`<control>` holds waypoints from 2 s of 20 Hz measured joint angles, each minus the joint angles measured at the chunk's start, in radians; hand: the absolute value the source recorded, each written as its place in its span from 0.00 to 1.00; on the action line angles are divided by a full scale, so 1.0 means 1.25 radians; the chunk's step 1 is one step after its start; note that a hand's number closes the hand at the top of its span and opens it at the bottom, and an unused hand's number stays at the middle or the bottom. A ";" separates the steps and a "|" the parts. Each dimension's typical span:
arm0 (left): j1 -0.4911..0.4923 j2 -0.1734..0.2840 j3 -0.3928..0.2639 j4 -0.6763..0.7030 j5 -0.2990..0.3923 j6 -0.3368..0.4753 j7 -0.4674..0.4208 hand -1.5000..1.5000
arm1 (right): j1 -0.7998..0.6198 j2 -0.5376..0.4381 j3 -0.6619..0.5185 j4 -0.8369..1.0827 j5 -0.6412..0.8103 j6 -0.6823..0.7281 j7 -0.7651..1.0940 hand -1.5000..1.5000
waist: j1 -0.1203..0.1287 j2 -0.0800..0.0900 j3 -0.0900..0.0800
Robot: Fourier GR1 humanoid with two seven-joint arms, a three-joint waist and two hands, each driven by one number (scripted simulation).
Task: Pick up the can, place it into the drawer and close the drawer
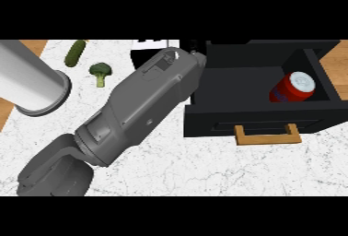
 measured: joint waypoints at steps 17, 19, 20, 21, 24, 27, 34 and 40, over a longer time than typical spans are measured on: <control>0.016 0.025 0.014 -0.040 -0.030 0.013 0.062 0.00 | -0.289 -0.007 0.323 0.379 0.570 -0.208 -0.082 0.00 | 0.042 -0.011 -0.001; 0.032 0.037 0.011 -0.055 -0.040 0.014 0.066 0.00 | -0.318 -0.016 0.340 0.448 0.610 -0.234 -0.100 0.00 | 0.046 -0.012 -0.001; 0.038 0.044 0.012 -0.063 -0.043 0.014 0.071 0.00 | -0.340 -0.020 0.345 0.487 0.628 -0.245 -0.108 0.00 | 0.048 -0.012 -0.001; 0.039 0.047 0.010 -0.072 -0.047 0.019 0.078 0.00 | -0.357 -0.022 0.354 0.528 0.649 -0.262 -0.117 0.00 | 0.050 -0.012 -0.001; 0.055 0.080 0.005 -0.107 -0.059 0.023 0.103 0.00 | -0.408 -0.032 0.378 0.623 0.714 -0.290 -0.118 0.00 | 0.056 -0.014 -0.001; 0.076 0.122 0.007 -0.137 -0.070 0.012 0.121 0.00 | -0.447 -0.039 0.380 0.728 0.760 -0.342 -0.133 0.00 | 0.055 -0.013 -0.001; 0.128 0.190 0.005 -0.233 -0.100 0.020 0.175 0.00 | -0.546 -0.016 0.366 0.997 0.838 -0.491 -0.145 0.00 | 0.058 -0.013 0.000; 0.164 0.235 0.003 -0.308 -0.123 0.028 0.214 0.00 | -0.641 -0.026 0.338 1.191 0.891 -0.624 -0.166 0.00 | 0.066 -0.019 -0.009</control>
